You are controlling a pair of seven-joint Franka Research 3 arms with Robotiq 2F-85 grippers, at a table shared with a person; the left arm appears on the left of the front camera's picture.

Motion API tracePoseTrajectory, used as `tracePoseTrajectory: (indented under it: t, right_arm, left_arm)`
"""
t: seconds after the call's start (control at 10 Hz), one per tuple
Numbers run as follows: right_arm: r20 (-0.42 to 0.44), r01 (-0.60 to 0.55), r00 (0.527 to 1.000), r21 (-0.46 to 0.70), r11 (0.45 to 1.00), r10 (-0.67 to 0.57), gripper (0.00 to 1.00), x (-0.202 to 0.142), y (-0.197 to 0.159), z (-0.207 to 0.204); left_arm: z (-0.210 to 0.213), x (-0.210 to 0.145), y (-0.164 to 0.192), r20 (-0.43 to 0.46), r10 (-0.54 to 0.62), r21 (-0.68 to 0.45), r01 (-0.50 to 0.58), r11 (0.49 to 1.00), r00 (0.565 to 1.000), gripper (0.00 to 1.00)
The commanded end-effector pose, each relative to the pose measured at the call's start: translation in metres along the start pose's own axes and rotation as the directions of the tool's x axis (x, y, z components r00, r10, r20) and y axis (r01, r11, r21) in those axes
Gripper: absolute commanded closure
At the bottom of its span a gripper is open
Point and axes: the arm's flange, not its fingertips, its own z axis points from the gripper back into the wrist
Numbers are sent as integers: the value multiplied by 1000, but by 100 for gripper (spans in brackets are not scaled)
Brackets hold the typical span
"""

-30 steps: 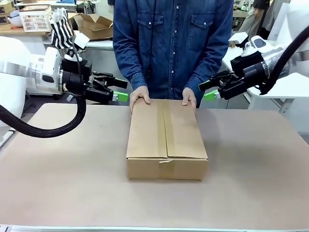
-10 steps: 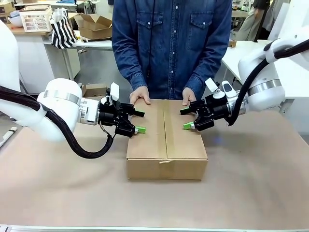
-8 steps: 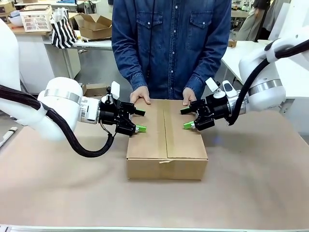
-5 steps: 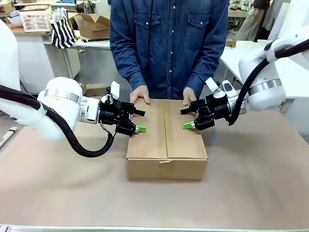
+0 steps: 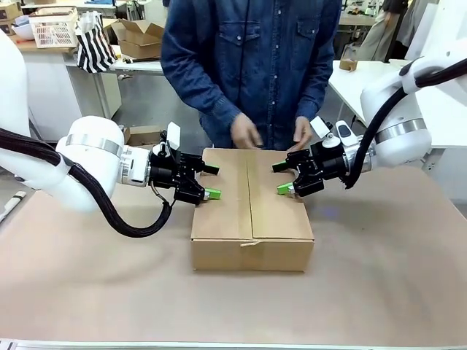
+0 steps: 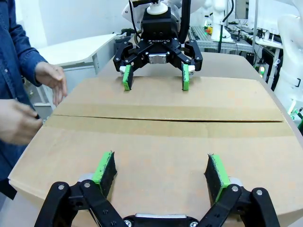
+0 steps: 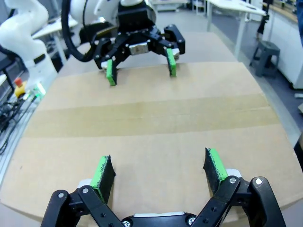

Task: Pack the gift set into the box.
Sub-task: Press and hold the closed box until the human finishes sealing it.

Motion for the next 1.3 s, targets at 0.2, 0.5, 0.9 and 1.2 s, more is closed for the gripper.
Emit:
tracePoseTrajectory:
  t: [0.2, 0.5, 0.9, 1.2]
  right_arm:
    - [-3, 0, 1000, 0, 1000, 0, 0, -1, 0, -1]
    - [-3, 0, 1000, 0, 1000, 0, 0, -1, 0, -1]
    - [-3, 0, 1000, 0, 1000, 0, 0, -1, 0, -1]
    - [-3, 0, 1000, 0, 1000, 0, 0, -1, 0, -1]
  left_arm:
    - [1, -3, -2, -4, -4, 0, 4, 1000, 1000, 0]
    - [1, -3, -2, -4, -4, 0, 4, 1000, 1000, 0]
    - [1, -3, -2, -4, -4, 0, 4, 1000, 1000, 0]
    - [1, -3, -2, -4, -4, 0, 4, 1000, 1000, 0]
